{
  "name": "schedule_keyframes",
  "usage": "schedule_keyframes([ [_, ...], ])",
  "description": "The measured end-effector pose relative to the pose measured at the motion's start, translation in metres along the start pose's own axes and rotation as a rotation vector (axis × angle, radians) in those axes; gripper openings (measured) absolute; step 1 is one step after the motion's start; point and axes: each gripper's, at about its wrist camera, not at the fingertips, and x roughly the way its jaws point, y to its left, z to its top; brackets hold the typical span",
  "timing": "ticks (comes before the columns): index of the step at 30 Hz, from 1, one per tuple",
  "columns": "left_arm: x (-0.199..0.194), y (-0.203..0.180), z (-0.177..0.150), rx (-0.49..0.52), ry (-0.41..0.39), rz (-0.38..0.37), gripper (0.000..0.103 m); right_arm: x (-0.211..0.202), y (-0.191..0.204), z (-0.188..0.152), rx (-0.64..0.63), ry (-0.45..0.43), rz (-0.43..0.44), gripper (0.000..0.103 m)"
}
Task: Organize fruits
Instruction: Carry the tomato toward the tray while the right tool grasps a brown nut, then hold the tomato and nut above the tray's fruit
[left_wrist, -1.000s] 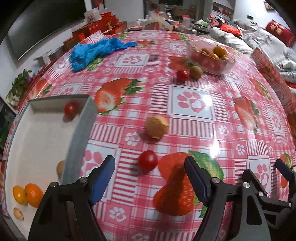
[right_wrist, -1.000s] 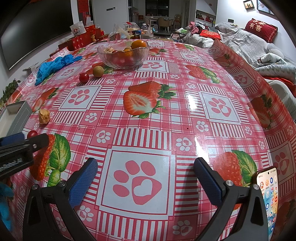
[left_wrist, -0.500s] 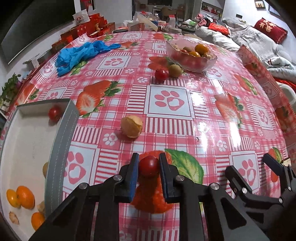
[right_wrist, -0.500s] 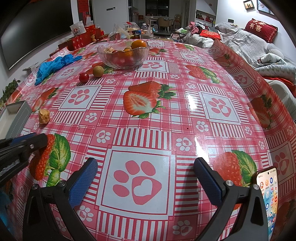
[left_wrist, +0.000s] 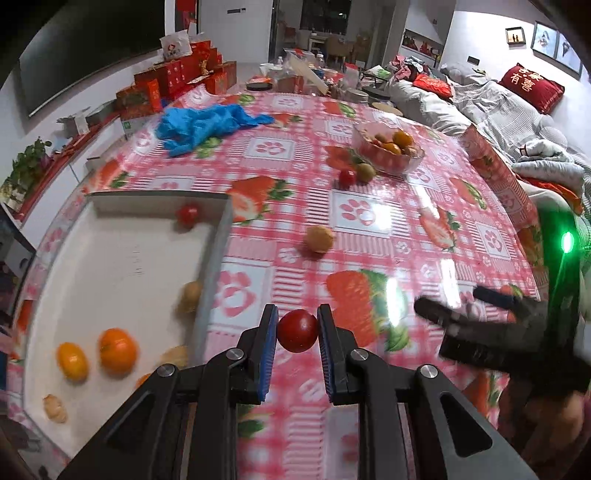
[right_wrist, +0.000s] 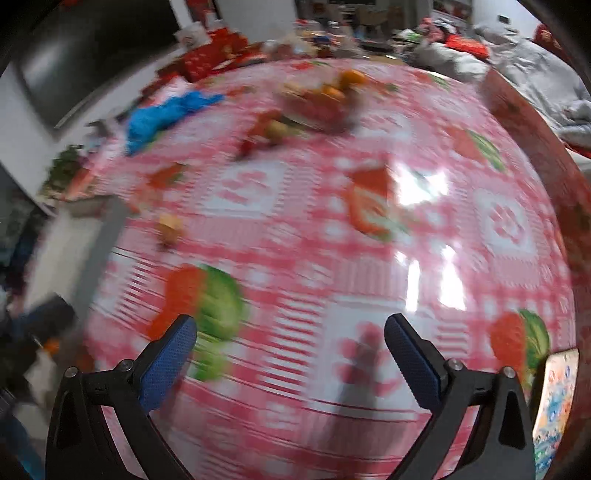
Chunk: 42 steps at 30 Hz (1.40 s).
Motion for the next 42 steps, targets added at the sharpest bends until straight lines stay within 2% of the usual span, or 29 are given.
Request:
schedule_keyframes([
  [2, -0.011, 0.012, -0.001, -0.008, -0.012, 0.006, 0.023, -0.001, 0.018, 0.012, -0.038, 0.001, 0.038, 0.102],
  [5, -0.023, 0.031, -0.002, -0.038, -0.029, 0.015, 0.023, 0.007, 0.047, 0.029, -0.114, 0.002, 0.042, 0.099],
  [10, -0.031, 0.052, -0.008, -0.068, -0.042, 0.027, 0.023, 0.047, 0.081, 0.043, -0.173, 0.067, 0.041, 0.069],
  [13, -0.033, 0.068, -0.012, -0.090, -0.043, 0.038, 0.023, 0.064, 0.094, 0.045, -0.205, 0.087, 0.026, 0.061],
  [16, -0.035, 0.081, -0.016, -0.106, -0.046, 0.058, 0.023, 0.070, 0.107, 0.044, -0.263, 0.062, -0.016, 0.055],
  [17, -0.036, 0.087, -0.017, -0.116, -0.045, 0.065, 0.023, 0.071, 0.109, 0.044, -0.273, 0.060, -0.024, 0.051],
  [19, -0.035, 0.095, -0.019, -0.132, -0.046, 0.073, 0.023, 0.069, 0.114, 0.043, -0.300, 0.051, -0.033, 0.023],
  [23, -0.032, 0.104, -0.024, -0.143, -0.040, 0.113, 0.023, 0.060, 0.115, 0.043, -0.286, 0.062, 0.010, 0.023],
  [26, -0.031, 0.111, -0.029, -0.148, -0.036, 0.140, 0.023, 0.043, 0.121, 0.044, -0.285, 0.050, 0.075, 0.023],
  [31, -0.027, 0.123, -0.035, -0.167, -0.027, 0.177, 0.023, 0.013, 0.155, 0.041, -0.361, 0.021, 0.170, 0.023],
  [36, -0.027, 0.131, -0.039, -0.164, -0.028, 0.223, 0.023, 0.003, 0.191, 0.032, -0.417, 0.039, 0.252, 0.023],
  [42, -0.025, 0.142, -0.043, -0.179, -0.019, 0.260, 0.023, 0.006, 0.221, 0.018, -0.472, 0.070, 0.282, 0.023],
])
